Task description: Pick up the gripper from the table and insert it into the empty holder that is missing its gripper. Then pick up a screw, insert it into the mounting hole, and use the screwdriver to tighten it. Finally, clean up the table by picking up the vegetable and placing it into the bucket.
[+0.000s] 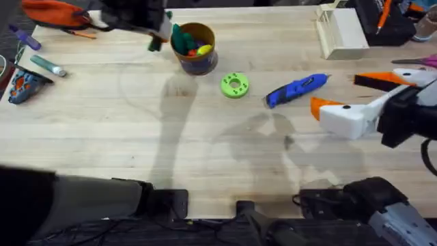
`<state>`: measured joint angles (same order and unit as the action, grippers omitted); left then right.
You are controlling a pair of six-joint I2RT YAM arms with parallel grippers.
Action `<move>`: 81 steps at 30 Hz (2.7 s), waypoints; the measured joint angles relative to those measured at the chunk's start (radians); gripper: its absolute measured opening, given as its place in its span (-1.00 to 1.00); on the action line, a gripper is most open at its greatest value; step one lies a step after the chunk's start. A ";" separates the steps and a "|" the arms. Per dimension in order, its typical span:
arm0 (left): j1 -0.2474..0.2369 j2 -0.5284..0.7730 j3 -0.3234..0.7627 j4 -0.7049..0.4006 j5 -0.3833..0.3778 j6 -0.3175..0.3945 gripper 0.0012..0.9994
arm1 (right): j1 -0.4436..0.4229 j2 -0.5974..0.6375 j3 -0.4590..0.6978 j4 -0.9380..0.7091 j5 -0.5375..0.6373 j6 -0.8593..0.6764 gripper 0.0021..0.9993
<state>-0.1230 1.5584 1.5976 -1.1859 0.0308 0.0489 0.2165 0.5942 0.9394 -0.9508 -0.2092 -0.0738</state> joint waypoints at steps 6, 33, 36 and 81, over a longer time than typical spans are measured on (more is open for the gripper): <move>-0.053 0.178 0.060 0.084 0.003 -0.013 -0.95 | 0.000 0.000 0.000 0.000 0.000 0.000 0.99; -0.065 0.365 0.106 0.203 0.031 -0.024 -0.95 | 0.000 0.000 0.000 0.000 0.003 0.000 0.99; -0.065 0.365 0.106 0.203 0.033 -0.024 -0.95 | 0.000 0.000 0.000 0.000 0.003 0.000 0.99; -0.187 -0.481 -0.258 0.003 -0.083 -0.120 0.97 | 0.000 0.000 0.000 -0.023 0.003 0.000 0.99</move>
<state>-0.3103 1.0772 1.3394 -1.1831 -0.0522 -0.0709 0.2165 0.5942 0.9394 -0.9737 -0.2062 -0.0738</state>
